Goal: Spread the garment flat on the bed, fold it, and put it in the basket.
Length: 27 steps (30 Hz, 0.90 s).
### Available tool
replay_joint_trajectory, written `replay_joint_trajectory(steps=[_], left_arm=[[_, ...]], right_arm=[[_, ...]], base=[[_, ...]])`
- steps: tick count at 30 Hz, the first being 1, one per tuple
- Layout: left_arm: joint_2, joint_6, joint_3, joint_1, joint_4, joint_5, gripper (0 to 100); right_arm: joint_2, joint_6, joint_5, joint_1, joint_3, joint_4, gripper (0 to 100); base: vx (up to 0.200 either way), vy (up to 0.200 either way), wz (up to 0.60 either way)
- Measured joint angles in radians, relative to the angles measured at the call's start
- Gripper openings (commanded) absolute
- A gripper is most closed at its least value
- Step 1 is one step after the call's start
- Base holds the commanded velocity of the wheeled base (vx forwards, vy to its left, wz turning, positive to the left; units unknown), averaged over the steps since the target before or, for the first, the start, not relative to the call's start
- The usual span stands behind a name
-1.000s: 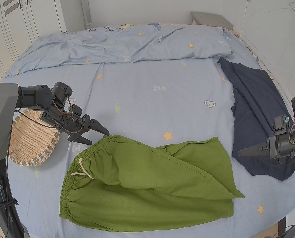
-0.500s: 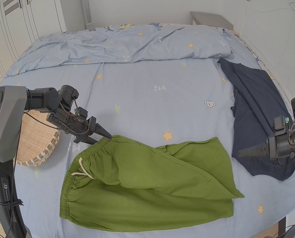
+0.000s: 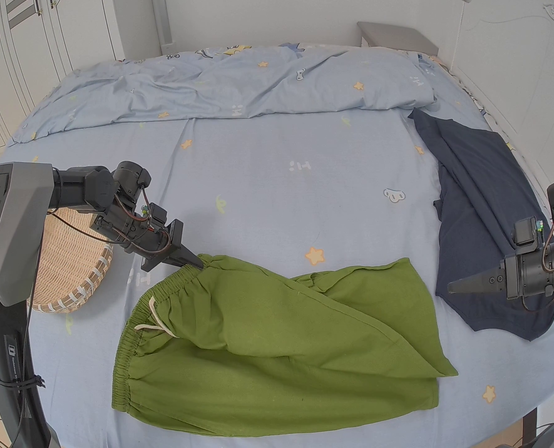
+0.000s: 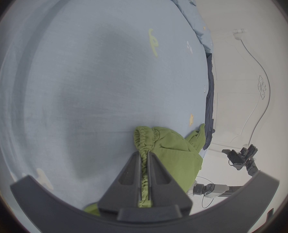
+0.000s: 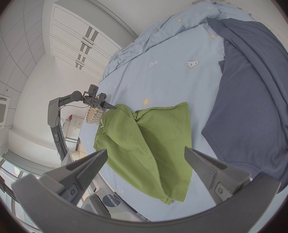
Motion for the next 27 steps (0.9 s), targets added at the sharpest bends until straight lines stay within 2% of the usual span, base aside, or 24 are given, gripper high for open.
replay_joint_trajectory(steps=[6,14,27], left_arm=[[-0.056,-0.047,0.003,0.022,0.001,0.0,0],[-0.1,-0.055,0.001,0.071,-0.001,0.0,0],[-0.107,-0.053,0.0,0.076,-0.004,0.0,0]], right_arm=[[0.008,0.0,0.002,-0.013,0.005,-0.001,100],[0.029,-0.003,0.006,-0.081,0.05,-0.018,100],[0.165,-0.003,0.001,-0.087,0.219,-0.322,100]], base=[[0.0,0.0,0.0],[0.0,0.0,0.0],[0.0,0.0,0.0]])
